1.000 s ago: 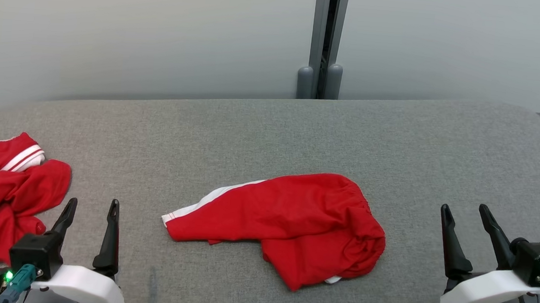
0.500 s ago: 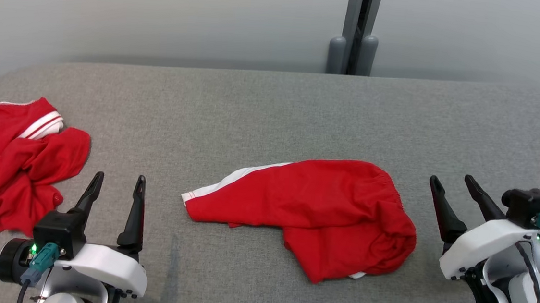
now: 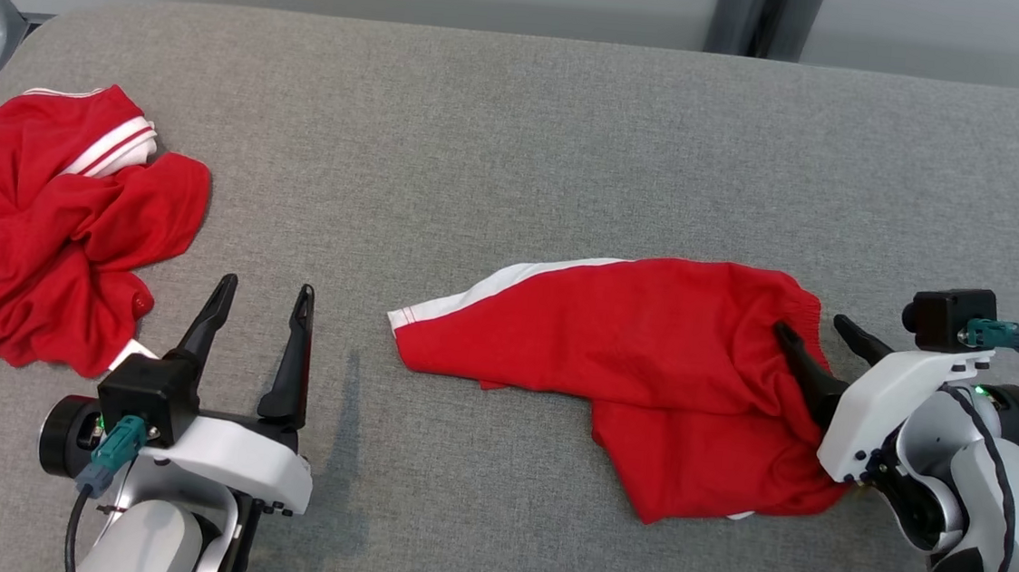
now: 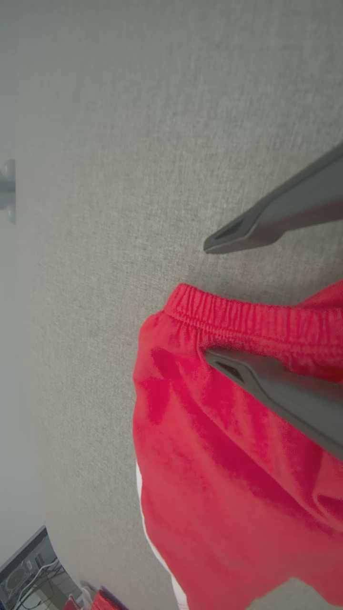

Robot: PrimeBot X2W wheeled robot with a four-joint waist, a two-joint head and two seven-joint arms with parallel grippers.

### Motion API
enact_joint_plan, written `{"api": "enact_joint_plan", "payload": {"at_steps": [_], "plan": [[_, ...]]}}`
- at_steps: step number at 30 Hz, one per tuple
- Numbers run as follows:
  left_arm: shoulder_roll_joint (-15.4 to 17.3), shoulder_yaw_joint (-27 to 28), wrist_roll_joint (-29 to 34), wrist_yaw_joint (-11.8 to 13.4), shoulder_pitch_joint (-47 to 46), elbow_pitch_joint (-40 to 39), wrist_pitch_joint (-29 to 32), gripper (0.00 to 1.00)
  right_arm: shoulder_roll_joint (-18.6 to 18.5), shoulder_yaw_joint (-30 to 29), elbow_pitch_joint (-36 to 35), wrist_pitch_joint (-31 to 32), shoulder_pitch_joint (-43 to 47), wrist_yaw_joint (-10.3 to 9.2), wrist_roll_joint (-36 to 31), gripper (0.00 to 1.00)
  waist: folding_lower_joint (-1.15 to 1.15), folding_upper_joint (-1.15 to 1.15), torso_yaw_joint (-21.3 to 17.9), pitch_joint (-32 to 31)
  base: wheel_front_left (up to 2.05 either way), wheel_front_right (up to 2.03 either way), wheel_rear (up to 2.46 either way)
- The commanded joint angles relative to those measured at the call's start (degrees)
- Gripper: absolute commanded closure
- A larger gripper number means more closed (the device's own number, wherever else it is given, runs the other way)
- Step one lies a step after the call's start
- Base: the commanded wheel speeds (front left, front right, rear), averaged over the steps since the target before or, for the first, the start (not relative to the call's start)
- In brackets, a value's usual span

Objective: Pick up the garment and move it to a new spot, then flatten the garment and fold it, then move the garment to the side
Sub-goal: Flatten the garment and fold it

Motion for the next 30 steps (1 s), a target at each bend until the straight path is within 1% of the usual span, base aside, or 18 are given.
{"api": "enact_joint_plan", "payload": {"at_steps": [1, 4, 5, 6, 7, 11, 15, 17, 23, 26, 30], "plan": [[0.2, 0.1, -0.1, -0.5, -1.4, 0.7, -0.6, 0.00, -0.8, 1.4, 0.8, 0.5, -1.0, 0.03, 1.8, 0.00, 0.00, 0.00, 0.3, 0.6, 0.00, 0.00, 0.00], [0.0, 0.1, -0.2, -0.7, -2.3, 1.6, -1.0, 0.00, -1.2, 3.6, 1.2, 0.3, -1.9, 0.03, 4.7, 0.00, 0.00, 0.00, 0.2, 0.8, 0.00, 0.00, 0.00], [-0.1, 0.1, -0.2, -0.8, -2.5, 1.9, -1.1, 0.00, -1.5, 4.1, 1.0, -0.3, -2.3, 0.03, 5.3, 0.45, 0.00, 0.00, 0.1, 0.9, 0.00, 0.00, 0.00], [-0.1, 0.1, -0.3, -0.9, -2.6, 2.2, -1.3, 0.00, -1.6, 4.6, 0.7, -0.8, -2.5, 0.03, 6.3, 0.75, 0.00, 0.00, 0.0, 1.0, 0.00, 0.00, 0.00], [-0.1, 0.2, -0.3, -0.9, -2.8, 2.4, -1.4, 0.00, -1.7, 5.2, 0.5, -0.9, -2.5, 0.03, 7.1, 1.00, 0.00, 0.00, -0.2, 1.0, 0.00, 0.00, 0.00], [-0.1, 0.2, -0.4, -1.0, -3.5, 3.1, -1.8, 0.00, -2.8, 6.6, -1.4, -3.4, -3.8, 0.03, 9.1, 1.00, 0.00, 0.00, -0.8, 0.9, 0.00, 0.00, 0.00], [0.0, 0.4, -0.5, -0.9, -3.2, 3.6, -2.1, 0.00, -4.1, 6.5, -4.1, -6.6, -5.6, 0.03, 9.7, 1.00, 0.00, 0.00, -1.6, 0.5, 0.00, 0.00, 0.00], [0.0, 0.4, -0.5, -0.8, -3.2, 3.7, -2.2, 0.00, -4.5, 6.5, -4.7, -7.4, -6.4, 0.03, 9.2, 1.00, 0.00, 0.00, -1.8, 0.4, 0.00, 0.00, 0.00], [0.3, 0.5, -0.8, -0.5, -2.5, 3.8, -2.4, 0.00, -6.1, 6.8, -10.6, -11.5, -9.2, 0.03, 4.3, 1.00, 0.00, 0.00, -3.5, -0.5, 0.00, 0.00, 0.00], [0.3, 0.4, -0.8, -0.4, -2.5, 3.7, -2.3, 0.00, -6.7, 7.9, -14.0, -10.9, -6.4, 0.03, 1.4, 1.00, 0.00, 0.00, -4.1, -0.6, 0.00, 0.00, 0.00], [0.2, 0.3, -1.1, -0.2, -2.3, 3.6, -2.1, 0.00, -6.2, 8.9, -17.2, -9.4, 0.2, 0.03, -1.4, 1.00, 0.00, 0.00, -5.0, -0.7, 0.00, 0.00, 0.00]]}}
